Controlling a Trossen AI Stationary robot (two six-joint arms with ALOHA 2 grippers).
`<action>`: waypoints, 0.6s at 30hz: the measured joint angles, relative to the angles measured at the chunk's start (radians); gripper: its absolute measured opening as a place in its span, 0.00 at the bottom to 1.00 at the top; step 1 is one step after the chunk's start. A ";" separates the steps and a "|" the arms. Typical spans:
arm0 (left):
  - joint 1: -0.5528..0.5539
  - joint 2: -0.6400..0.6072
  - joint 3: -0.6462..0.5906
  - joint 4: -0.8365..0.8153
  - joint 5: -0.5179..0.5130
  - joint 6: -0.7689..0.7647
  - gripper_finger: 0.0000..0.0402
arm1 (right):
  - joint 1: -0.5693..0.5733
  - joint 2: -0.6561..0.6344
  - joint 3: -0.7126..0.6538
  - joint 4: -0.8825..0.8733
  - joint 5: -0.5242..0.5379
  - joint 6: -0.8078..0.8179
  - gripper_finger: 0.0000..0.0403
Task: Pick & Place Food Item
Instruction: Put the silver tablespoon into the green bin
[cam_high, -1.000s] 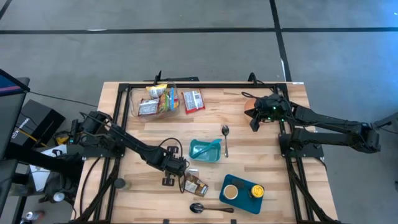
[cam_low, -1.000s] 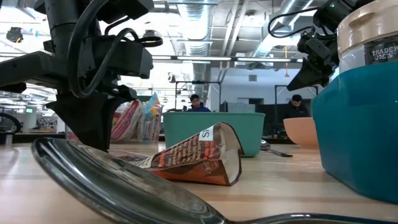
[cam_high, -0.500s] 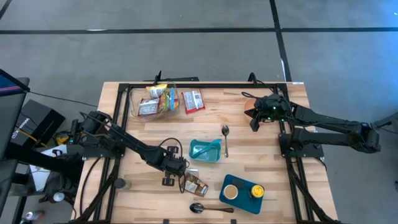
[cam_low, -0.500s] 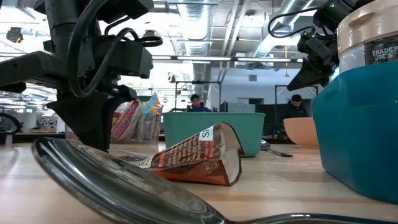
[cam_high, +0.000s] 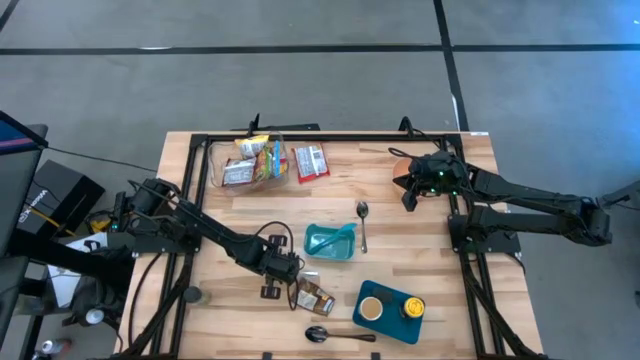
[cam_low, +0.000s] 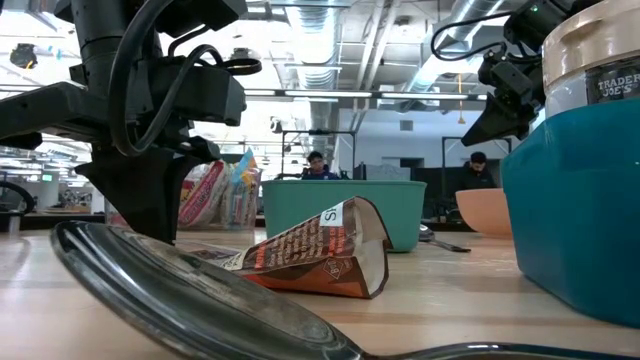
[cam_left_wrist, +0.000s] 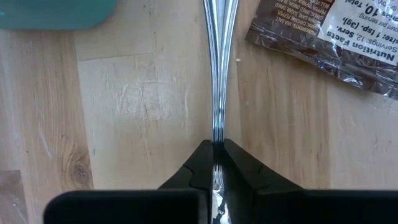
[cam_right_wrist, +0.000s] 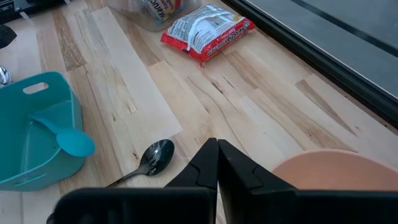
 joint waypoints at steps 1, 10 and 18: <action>0.000 0.000 0.000 0.000 0.000 0.000 0.03 | 0.000 0.000 0.000 0.000 0.000 0.000 0.00; 0.000 0.000 0.000 0.002 0.000 0.000 0.03 | 0.000 0.000 0.000 0.000 0.000 0.000 0.00; -0.002 -0.023 -0.003 0.011 -0.010 0.000 0.03 | 0.000 0.000 0.000 0.000 0.000 0.000 0.00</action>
